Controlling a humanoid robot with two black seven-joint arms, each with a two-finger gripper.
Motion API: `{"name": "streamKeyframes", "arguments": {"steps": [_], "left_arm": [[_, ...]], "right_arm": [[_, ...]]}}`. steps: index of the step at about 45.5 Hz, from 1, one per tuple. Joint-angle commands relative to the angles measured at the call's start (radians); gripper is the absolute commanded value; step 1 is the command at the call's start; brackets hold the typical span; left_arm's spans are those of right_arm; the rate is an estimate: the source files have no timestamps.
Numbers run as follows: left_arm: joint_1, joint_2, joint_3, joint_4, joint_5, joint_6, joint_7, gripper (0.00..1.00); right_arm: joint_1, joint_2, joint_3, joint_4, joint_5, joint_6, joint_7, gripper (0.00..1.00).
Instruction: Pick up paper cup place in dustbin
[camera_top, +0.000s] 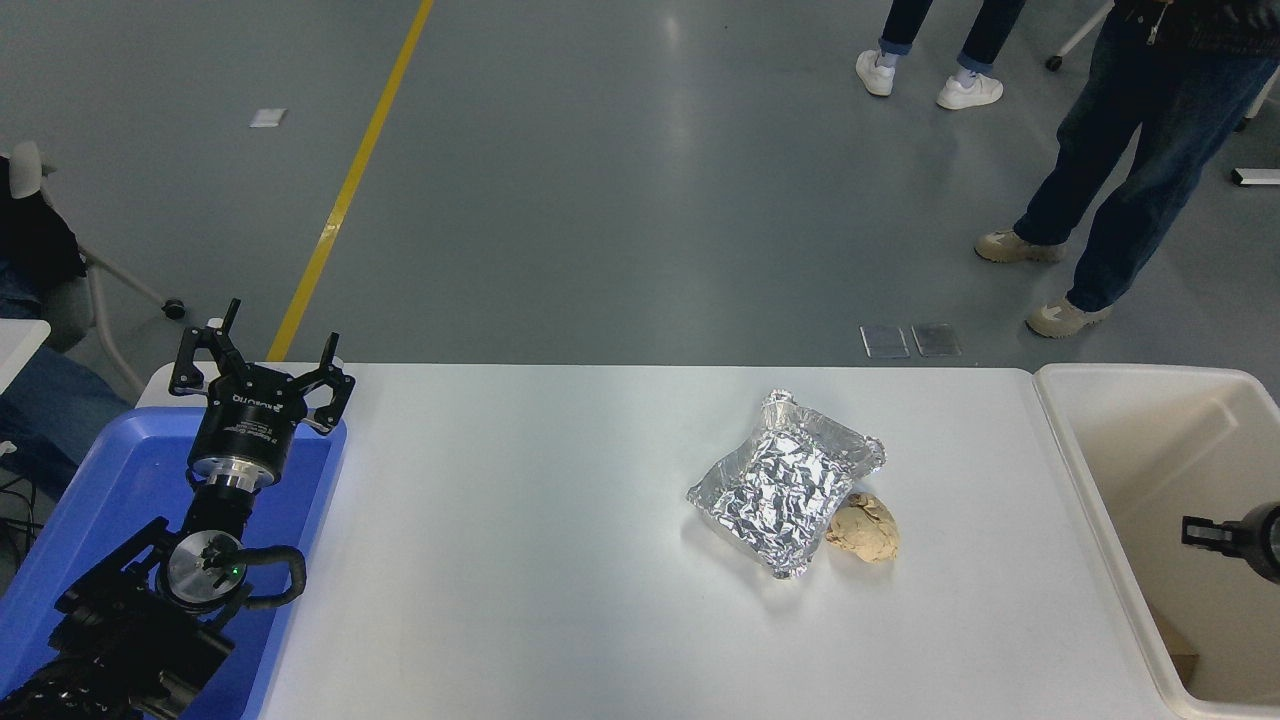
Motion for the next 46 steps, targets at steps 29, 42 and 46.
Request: {"name": "streamKeyframes", "arguments": {"steps": [29,42,46], "left_arm": [[0.001,0.000,-0.001,0.000,0.000,0.000,0.000,1.00],[0.003,0.000,-0.001,0.000,-0.002,0.003,0.000,1.00],[0.003,0.000,-0.001,0.000,-0.002,0.003,0.000,1.00]], "right_arm": [[1.371,0.128,-0.539,1.108,0.635,0.568,-0.006,1.00],[1.448,0.179,-0.533,1.135,0.695,0.568,-0.006,1.00],[1.448,0.176,-0.535,1.135,0.693,0.568,-0.005,1.00]]}}
